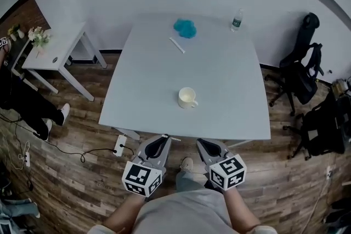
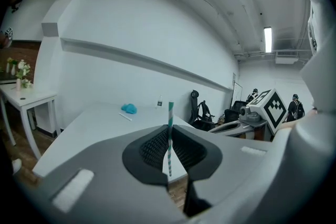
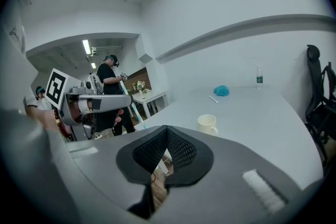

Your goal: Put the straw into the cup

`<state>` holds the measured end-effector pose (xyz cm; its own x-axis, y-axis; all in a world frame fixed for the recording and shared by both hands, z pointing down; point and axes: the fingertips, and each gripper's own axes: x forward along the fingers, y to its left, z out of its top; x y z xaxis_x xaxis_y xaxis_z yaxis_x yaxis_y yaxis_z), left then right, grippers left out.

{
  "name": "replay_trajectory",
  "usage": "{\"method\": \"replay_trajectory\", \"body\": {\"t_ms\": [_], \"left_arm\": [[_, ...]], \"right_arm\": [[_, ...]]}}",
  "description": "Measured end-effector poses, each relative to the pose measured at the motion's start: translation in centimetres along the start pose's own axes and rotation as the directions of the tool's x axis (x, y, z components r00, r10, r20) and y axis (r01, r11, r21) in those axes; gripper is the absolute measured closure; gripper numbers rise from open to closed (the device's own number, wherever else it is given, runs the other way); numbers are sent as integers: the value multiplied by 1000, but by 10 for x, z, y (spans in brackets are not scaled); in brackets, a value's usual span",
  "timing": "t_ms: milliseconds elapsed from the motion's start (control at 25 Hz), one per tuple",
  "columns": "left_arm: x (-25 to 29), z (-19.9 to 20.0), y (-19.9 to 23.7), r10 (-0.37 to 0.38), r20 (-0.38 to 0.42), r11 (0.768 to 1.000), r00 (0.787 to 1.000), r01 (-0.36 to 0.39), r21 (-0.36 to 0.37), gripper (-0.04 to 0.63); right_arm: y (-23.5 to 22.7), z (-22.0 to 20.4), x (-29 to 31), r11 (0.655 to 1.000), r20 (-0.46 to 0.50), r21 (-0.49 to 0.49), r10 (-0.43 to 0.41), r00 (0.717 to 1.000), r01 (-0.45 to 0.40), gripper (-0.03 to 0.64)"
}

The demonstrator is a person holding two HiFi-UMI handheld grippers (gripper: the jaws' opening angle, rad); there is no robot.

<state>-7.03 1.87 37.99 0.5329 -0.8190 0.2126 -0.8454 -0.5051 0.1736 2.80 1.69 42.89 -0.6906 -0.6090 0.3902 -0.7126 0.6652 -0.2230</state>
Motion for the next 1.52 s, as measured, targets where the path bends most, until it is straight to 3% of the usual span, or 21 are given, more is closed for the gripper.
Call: {"method": "replay_trajectory", "body": {"t_ms": [600, 1120, 1520], "left_arm": [[86, 34, 36, 80, 20, 997, 997, -80, -12, 552], [86, 44, 63, 98, 24, 995, 995, -97, -35, 552], [98, 60, 86, 35, 11, 999, 999, -35, -17, 552]], "right_arm": [[-83, 45, 55, 996, -26, -30, 82, 996, -83, 611], [-80, 55, 78, 993, -48, -37, 107, 993, -109, 611], [-80, 73, 96, 998, -29, -10, 57, 998, -57, 611]]}}
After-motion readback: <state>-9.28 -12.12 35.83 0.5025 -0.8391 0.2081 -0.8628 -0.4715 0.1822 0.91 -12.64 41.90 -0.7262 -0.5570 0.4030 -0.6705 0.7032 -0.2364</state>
